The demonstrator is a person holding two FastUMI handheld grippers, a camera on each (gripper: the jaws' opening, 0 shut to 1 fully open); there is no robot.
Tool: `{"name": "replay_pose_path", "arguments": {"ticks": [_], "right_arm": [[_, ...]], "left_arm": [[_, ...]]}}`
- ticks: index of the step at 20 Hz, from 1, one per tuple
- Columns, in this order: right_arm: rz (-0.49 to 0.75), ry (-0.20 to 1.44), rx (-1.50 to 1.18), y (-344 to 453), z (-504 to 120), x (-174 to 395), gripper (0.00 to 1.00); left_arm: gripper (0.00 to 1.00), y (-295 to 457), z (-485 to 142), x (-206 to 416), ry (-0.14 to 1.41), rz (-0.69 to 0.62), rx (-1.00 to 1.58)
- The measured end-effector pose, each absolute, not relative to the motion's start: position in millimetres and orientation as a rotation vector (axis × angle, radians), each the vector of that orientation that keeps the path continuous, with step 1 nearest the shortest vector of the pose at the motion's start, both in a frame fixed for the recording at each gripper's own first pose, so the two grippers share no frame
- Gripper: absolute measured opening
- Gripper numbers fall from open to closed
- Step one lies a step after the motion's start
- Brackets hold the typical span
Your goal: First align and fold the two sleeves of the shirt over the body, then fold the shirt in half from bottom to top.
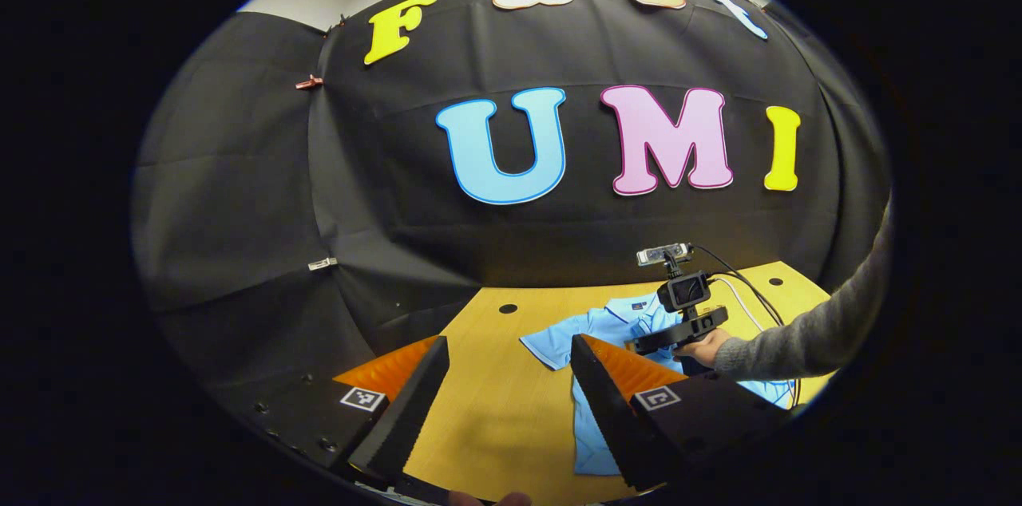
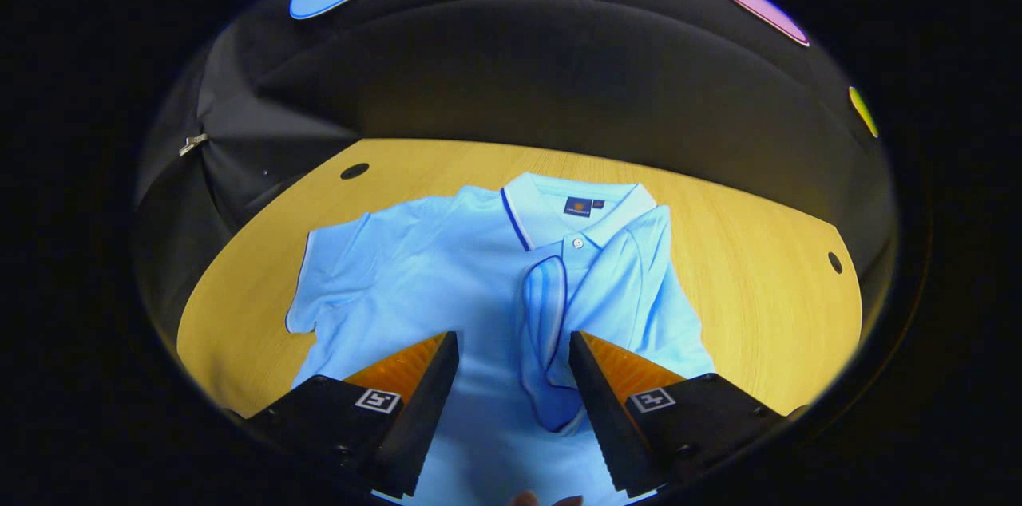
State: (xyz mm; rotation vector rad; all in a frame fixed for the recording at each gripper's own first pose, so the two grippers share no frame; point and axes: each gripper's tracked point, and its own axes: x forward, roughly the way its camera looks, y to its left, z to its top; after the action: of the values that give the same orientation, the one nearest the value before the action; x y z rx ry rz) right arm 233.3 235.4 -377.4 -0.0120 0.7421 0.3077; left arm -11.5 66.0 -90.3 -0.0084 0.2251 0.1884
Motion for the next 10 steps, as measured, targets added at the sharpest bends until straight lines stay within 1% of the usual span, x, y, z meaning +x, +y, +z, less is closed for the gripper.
{"name": "replay_pose_path", "arguments": {"ticks": [2, 6, 10], "right_arm": [[0.305, 0.677, 0.007, 229, -355, 237, 0.89], [0.320, 0.514, 0.031, 216, -290, 237, 0.91], [0.334, 0.375, 0.032, 197, -219, 213, 0.92]], "left_arm": [[0.97, 64, -92, -6, 0.227, 0.176, -0.011], [0.97, 57, -97, 10, 0.222, 0.134, -0.005], [0.98, 48, -105, 39, 0.219, 0.080, -0.013]]}}
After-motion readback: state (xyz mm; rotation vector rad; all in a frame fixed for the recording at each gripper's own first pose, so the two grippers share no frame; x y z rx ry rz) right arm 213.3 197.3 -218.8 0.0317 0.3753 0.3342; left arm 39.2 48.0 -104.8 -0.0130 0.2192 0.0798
